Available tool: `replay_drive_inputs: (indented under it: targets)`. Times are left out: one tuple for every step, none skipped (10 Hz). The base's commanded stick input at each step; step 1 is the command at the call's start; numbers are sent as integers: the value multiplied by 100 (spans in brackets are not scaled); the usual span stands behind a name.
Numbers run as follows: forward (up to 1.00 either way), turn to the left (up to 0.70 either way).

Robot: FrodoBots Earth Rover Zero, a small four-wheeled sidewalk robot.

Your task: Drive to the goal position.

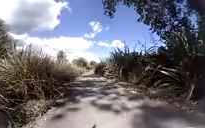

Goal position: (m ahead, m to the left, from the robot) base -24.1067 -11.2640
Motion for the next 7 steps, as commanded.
replay_drive_inputs:
  targets:
    - [0, -70]
    - [0, -70]
    - [0, -70]
    - [0, -70]
    - [0, -70]
    - [0, -70]
    - [0, -70]
